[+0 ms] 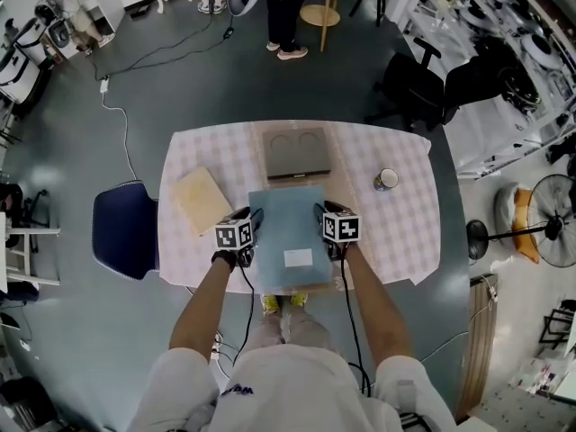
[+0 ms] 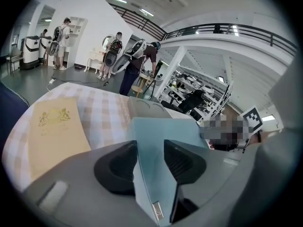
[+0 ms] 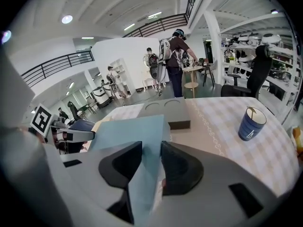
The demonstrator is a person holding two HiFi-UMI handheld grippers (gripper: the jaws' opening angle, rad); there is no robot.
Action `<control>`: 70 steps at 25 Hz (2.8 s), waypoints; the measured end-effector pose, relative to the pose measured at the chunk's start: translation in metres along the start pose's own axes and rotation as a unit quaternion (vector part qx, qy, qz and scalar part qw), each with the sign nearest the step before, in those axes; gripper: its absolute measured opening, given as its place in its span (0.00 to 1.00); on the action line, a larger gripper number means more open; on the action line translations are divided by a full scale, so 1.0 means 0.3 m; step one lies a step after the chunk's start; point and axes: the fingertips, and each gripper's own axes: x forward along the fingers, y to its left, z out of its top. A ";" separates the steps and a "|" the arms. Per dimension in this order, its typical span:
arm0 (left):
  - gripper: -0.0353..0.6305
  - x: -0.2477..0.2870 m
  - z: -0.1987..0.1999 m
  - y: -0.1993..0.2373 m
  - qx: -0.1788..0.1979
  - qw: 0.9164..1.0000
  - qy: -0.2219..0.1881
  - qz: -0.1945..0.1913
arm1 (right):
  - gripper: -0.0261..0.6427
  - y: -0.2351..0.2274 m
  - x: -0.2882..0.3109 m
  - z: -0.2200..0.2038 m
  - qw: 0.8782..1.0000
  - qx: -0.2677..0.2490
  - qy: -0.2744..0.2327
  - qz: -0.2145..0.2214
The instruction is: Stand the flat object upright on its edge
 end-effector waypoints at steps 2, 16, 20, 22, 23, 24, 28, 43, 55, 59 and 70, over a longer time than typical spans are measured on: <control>0.32 -0.011 0.012 -0.018 0.002 1.000 -0.004 -0.005 | 0.24 -0.002 -0.015 0.007 1.000 0.003 -0.005 -0.002; 0.32 -0.108 0.111 -0.170 0.050 0.997 -0.051 -0.039 | 0.25 -0.020 -0.182 0.070 0.997 0.033 -0.065 -0.015; 0.32 -0.127 0.123 -0.193 0.063 0.996 -0.056 -0.041 | 0.25 -0.016 -0.202 0.079 0.997 0.034 -0.072 -0.011; 0.32 -0.134 0.127 -0.201 0.063 0.995 -0.060 -0.039 | 0.27 -0.014 -0.211 0.083 0.997 0.032 -0.077 -0.007; 0.32 -0.137 0.133 -0.204 0.063 0.995 -0.063 -0.038 | 0.27 -0.014 -0.214 0.090 0.996 0.031 -0.079 -0.007; 0.32 -0.139 0.142 -0.207 0.064 0.995 -0.067 -0.038 | 0.27 -0.015 -0.218 0.099 0.996 0.031 -0.082 -0.008; 0.32 -0.146 0.160 -0.225 0.070 0.994 -0.071 -0.042 | 0.27 -0.018 -0.236 0.120 0.995 0.029 -0.091 -0.007; 0.32 -0.166 0.274 -0.281 0.093 0.989 -0.102 -0.047 | 0.27 -0.037 -0.270 0.214 0.993 0.024 -0.118 -0.016; 0.32 -0.189 0.340 -0.315 0.105 0.986 -0.121 -0.051 | 0.27 -0.037 -0.306 0.269 0.990 0.017 -0.139 -0.012; 0.32 -0.202 0.372 -0.323 0.106 0.984 -0.133 -0.052 | 0.27 -0.030 -0.319 0.302 0.988 0.015 -0.151 -0.010; 0.31 -0.239 0.345 -0.360 0.129 0.980 -0.136 -0.064 | 0.27 -0.015 -0.379 0.285 0.986 -0.002 -0.164 -0.004</control>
